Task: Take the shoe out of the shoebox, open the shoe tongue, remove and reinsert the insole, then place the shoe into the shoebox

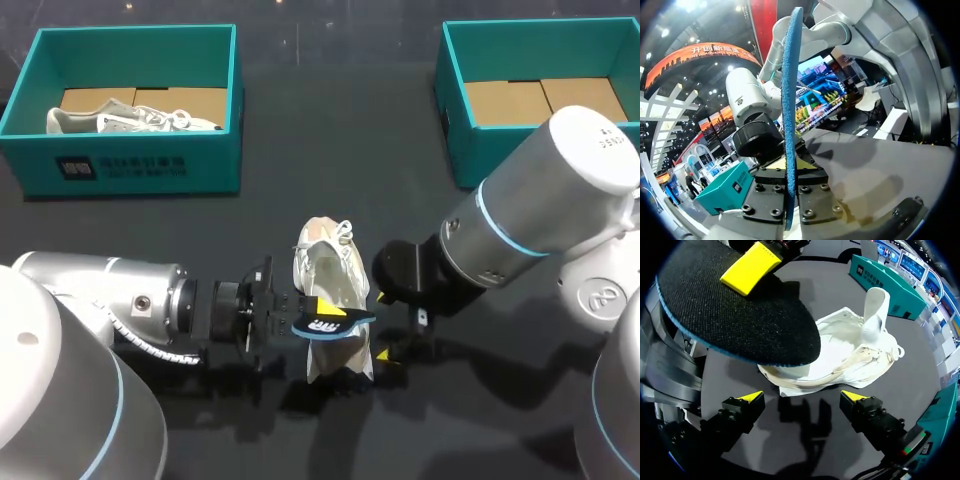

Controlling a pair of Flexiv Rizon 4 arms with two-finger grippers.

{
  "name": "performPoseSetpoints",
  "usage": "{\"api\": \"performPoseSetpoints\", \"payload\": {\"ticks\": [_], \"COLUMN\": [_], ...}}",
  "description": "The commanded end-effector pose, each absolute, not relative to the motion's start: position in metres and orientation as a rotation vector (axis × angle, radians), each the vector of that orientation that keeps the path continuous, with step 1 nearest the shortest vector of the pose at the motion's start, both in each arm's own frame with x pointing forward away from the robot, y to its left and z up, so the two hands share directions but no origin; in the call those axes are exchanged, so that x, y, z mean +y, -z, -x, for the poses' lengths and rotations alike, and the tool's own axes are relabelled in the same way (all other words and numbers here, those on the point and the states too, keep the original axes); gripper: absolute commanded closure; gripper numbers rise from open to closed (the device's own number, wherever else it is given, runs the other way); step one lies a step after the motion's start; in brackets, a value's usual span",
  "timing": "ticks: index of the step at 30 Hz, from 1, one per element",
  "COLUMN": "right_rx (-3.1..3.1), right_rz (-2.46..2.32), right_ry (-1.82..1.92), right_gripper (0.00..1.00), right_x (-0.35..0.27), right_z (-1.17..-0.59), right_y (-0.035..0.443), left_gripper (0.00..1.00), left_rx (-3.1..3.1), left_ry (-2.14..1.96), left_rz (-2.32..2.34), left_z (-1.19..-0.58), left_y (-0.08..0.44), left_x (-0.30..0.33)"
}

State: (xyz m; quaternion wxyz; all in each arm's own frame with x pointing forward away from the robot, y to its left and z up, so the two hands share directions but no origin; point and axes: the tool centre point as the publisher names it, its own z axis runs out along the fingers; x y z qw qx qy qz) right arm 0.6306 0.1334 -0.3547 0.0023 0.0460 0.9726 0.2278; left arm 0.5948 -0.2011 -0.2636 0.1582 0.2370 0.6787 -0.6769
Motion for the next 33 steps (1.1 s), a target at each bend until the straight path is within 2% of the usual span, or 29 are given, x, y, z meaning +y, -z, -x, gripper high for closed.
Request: {"api": "performPoseSetpoints", "payload": {"ticks": [1,33], "right_rx": [3.062,3.059], "right_rz": [-0.136,-0.152], "right_ry": [-0.715,-0.718], "right_gripper": [0.00,0.00], "right_x": [0.1358,0.1324], "right_z": [-0.6373,-0.6410], "right_y": [0.3624,0.3672], "left_gripper": [1.00,1.00], "left_rx": [1.941,1.917], "left_ry": [1.937,1.997], "left_rz": [-0.678,-0.641], "left_z": [-0.5923,-0.5944], "left_y": [0.2666,0.2686], "left_x": [-0.2002,-0.2038]}}
